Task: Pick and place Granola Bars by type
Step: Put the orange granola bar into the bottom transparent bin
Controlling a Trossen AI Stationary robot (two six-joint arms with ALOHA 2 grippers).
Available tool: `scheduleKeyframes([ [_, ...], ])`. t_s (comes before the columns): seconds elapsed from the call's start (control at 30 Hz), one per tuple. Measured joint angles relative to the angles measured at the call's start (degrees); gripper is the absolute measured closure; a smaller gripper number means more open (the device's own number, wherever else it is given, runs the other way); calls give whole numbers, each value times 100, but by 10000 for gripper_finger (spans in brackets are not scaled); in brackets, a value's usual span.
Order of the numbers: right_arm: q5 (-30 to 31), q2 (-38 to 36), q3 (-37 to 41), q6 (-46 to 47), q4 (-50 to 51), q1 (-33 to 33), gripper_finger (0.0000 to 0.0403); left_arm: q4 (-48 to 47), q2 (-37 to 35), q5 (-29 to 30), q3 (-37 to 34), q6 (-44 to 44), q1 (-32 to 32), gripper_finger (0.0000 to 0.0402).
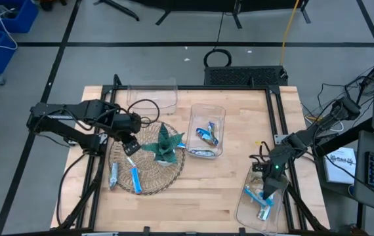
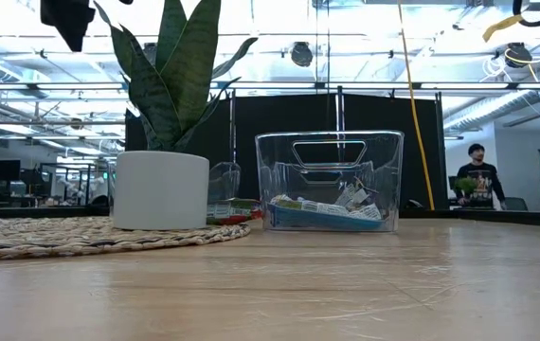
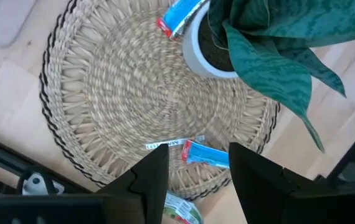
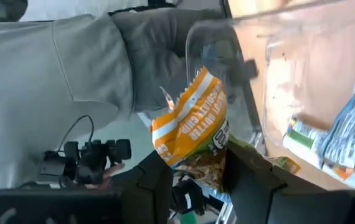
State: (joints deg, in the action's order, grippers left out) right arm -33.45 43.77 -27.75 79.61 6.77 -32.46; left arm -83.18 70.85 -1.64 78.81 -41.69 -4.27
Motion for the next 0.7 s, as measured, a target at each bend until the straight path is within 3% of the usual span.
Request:
scheduleKeyframes([
  [0.43, -116, 2, 0, -421, 205, 325, 275, 13, 0, -335, 0, -4, 0, 231],
  [0.7, -96, 0, 0, -723, 127, 362, 241, 9, -1, -327, 0, -22, 0, 231],
])
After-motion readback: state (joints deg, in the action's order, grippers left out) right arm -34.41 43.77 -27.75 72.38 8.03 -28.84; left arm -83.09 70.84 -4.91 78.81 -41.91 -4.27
